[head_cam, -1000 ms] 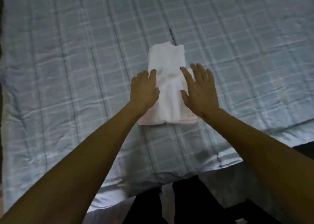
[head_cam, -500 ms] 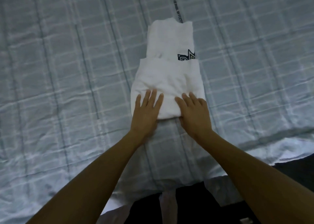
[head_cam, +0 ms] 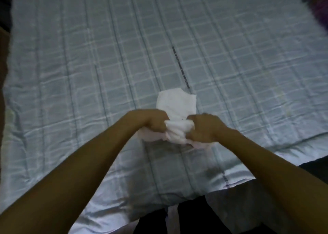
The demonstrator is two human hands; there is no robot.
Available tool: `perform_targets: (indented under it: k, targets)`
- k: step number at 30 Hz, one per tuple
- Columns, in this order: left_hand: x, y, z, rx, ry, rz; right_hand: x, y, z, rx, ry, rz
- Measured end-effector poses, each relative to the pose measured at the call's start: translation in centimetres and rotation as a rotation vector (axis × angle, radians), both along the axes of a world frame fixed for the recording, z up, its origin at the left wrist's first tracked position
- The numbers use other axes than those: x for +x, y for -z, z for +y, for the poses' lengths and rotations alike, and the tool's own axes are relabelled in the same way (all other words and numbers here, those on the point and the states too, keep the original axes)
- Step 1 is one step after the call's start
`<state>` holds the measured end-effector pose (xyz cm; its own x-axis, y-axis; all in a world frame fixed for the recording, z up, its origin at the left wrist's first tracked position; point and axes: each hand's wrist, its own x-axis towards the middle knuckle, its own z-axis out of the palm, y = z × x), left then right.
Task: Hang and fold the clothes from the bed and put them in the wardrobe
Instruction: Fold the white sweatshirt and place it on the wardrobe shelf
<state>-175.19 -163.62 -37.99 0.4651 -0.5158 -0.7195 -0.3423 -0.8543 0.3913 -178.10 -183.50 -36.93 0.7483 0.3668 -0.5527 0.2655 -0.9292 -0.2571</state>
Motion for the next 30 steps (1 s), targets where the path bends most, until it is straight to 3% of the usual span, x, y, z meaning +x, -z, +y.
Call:
perform_targets:
  k: [2, 4, 6, 12, 17, 19, 30]
  targets:
    - [3.8, -1.3, -0.1, 0.013, -0.140, -0.208, 3.5, -0.9, -0.2, 0.072, 0.155, -0.244]
    - [6.1, -1.8, -0.4, 0.025, -0.294, -0.572, 5.7, -0.7, -0.1, 0.180, 0.286, -0.515]
    - [6.6, -0.4, -0.8, -0.004, -0.372, -0.799, 6.8, 1.1, 0.2, 0.228, 0.307, -0.600]
    - [3.0, 9.0, -1.3, 0.057, -0.198, -0.446, 5.8, 10.4, 0.8, 0.126, 0.086, -0.272]
    - [2.5, 12.1, -1.3, 0.045, -0.194, -0.648, 5.8, 12.7, 0.9, 0.104, 0.005, -0.499]
    - [3.3, 12.7, -1.2, 0.067, -0.214, -0.708, 6.5, 13.6, 1.0, 0.096, -0.056, -0.507]
    - [6.5, 15.8, -0.9, -0.010, -0.340, -0.576, 10.3, 18.2, 0.4, 0.100, -0.097, -0.506]
